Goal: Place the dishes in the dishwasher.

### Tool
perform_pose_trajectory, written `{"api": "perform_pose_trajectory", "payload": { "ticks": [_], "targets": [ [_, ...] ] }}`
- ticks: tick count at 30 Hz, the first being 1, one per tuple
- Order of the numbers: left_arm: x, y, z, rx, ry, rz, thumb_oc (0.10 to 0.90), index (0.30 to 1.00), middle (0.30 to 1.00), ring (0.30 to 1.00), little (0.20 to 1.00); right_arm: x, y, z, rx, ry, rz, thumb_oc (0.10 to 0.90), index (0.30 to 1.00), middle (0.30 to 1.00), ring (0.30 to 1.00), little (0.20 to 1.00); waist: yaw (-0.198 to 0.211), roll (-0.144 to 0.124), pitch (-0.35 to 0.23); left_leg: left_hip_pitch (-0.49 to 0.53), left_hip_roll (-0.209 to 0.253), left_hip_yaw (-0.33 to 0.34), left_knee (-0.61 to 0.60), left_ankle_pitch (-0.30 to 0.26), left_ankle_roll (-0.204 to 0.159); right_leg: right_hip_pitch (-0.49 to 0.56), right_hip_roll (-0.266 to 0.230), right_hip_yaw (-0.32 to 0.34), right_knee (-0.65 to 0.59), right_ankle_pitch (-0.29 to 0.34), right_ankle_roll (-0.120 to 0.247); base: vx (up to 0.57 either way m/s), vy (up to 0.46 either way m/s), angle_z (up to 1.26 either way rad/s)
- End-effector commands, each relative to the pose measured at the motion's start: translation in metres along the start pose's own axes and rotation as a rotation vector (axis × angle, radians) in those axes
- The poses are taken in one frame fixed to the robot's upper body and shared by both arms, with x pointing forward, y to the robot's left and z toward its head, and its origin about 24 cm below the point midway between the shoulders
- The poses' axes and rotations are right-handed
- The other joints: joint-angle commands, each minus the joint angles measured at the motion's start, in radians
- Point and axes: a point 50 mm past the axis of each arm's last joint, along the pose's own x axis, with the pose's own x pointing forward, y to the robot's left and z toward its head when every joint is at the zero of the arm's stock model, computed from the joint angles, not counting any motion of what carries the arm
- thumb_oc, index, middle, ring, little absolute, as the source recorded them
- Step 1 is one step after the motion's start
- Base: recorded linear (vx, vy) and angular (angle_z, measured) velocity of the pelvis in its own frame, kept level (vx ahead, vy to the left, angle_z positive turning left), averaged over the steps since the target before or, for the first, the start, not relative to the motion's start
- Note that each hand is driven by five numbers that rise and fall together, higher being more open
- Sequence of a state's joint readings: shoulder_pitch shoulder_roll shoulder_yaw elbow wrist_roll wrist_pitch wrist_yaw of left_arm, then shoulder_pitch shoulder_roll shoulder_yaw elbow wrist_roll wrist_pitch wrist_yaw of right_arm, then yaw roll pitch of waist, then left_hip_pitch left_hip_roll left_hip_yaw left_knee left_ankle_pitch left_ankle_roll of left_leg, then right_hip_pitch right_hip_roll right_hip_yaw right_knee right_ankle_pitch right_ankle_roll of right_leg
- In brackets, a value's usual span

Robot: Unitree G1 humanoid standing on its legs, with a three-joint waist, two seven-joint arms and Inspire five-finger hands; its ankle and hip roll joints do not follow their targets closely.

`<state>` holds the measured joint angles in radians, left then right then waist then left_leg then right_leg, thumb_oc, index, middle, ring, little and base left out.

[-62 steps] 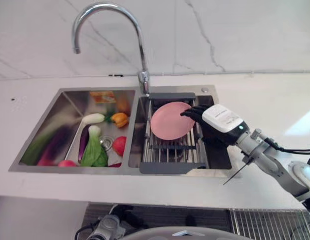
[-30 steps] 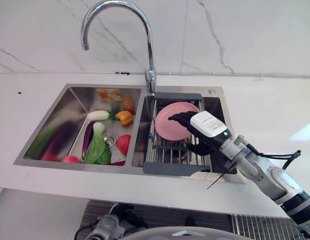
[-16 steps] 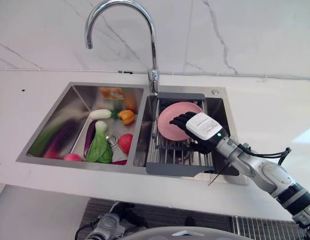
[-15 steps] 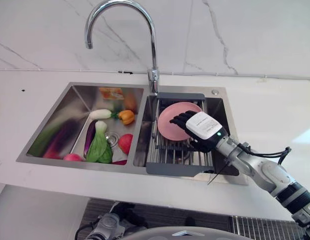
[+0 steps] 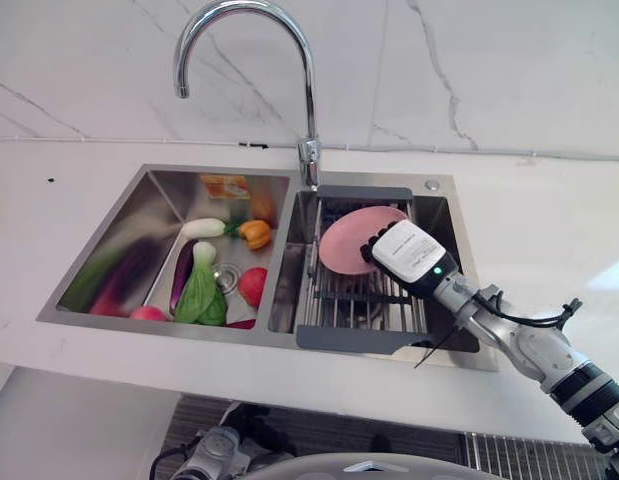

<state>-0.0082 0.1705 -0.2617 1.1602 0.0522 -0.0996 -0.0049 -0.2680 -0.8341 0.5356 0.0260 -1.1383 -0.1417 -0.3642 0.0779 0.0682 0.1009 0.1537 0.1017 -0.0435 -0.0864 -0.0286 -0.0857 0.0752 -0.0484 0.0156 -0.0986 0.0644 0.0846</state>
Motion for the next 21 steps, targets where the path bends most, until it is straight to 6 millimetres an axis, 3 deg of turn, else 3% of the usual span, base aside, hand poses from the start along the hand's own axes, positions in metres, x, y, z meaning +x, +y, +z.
{"api": "perform_pose_trajectory", "payload": {
  "ticks": [1, 6, 9, 17, 19, 20, 21],
  "targets": [
    [0.004, -0.017, 0.016, 0.033, -0.05, 0.017, 0.8, 0.9, 0.9, 0.9, 0.9, 0.015, -0.036, -0.022, -0.097, 0.043, -0.192, 0.4, 0.3, 0.3, 0.3, 0.3, 0.045, -0.067, -0.051, 0.009, -0.06, 0.027, 0.023, -0.053, 0.021, 0.022, -0.064, -0.001, 0.126, -0.148, 0.079, 0.0, 0.0, 0.0],
    [0.004, -0.017, 0.016, 0.018, -0.049, 0.023, 0.8, 0.9, 0.9, 0.9, 0.9, 0.016, -0.056, -0.028, -0.088, 0.094, -0.321, 0.4, 0.3, 0.3, 0.3, 0.3, 0.042, -0.065, -0.05, 0.008, -0.062, 0.031, 0.026, -0.056, 0.025, 0.017, -0.065, 0.004, 0.126, -0.144, 0.082, 0.0, 0.006, 0.0],
    [0.005, -0.017, 0.021, 0.014, -0.059, 0.026, 0.8, 0.9, 0.9, 0.9, 0.9, 0.015, -0.08, -0.034, -0.118, 0.105, -0.437, 0.4, 0.3, 0.3, 0.3, 0.3, 0.035, -0.068, -0.048, 0.005, -0.067, 0.039, 0.03, -0.061, 0.03, 0.009, -0.069, 0.013, 0.128, -0.139, 0.088, -0.01, 0.055, -0.03],
    [0.007, -0.008, 0.028, 0.012, -0.065, 0.048, 0.8, 0.9, 0.9, 0.9, 0.9, -0.007, -0.127, -0.051, -0.172, 0.203, -0.616, 0.4, 0.3, 0.3, 0.3, 0.3, 0.0, -0.077, -0.013, -0.023, -0.089, 0.053, 0.041, -0.067, 0.058, -0.079, -0.089, 0.065, 0.221, -0.113, 0.12, -0.04, 0.093, -0.09],
    [0.007, -0.001, 0.028, 0.015, -0.055, 0.062, 0.8, 0.9, 0.9, 0.9, 0.9, -0.011, -0.139, -0.053, -0.174, 0.224, -0.679, 0.4, 0.3, 0.3, 0.3, 0.3, -0.021, -0.086, 0.017, -0.031, -0.092, 0.09, 0.027, -0.066, 0.065, -0.137, -0.079, 0.1, 0.243, -0.071, 0.141, -0.19, 0.098, -0.36],
    [0.007, 0.004, 0.026, 0.022, -0.041, 0.081, 0.8, 0.9, 0.9, 0.9, 0.9, -0.013, -0.15, -0.054, -0.177, 0.238, -0.73, 0.4, 0.3, 0.3, 0.3, 0.3, -0.035, -0.096, 0.045, -0.048, -0.088, 0.158, 0.022, -0.058, 0.067, -0.193, -0.064, 0.104, 0.217, -0.016, 0.16, -0.23, 0.118, -0.72],
    [0.007, 0.007, 0.025, 0.027, -0.034, 0.089, 0.8, 0.9, 0.9, 0.9, 0.9, -0.013, -0.155, -0.052, -0.182, 0.23, -0.752, 0.4, 0.3, 0.3, 0.3, 0.3, -0.036, -0.098, 0.047, -0.054, -0.085, 0.187, 0.022, -0.063, 0.069, -0.214, -0.056, 0.09, 0.207, -0.006, 0.169, -0.25, 0.111, -1.09]
  ]
}}
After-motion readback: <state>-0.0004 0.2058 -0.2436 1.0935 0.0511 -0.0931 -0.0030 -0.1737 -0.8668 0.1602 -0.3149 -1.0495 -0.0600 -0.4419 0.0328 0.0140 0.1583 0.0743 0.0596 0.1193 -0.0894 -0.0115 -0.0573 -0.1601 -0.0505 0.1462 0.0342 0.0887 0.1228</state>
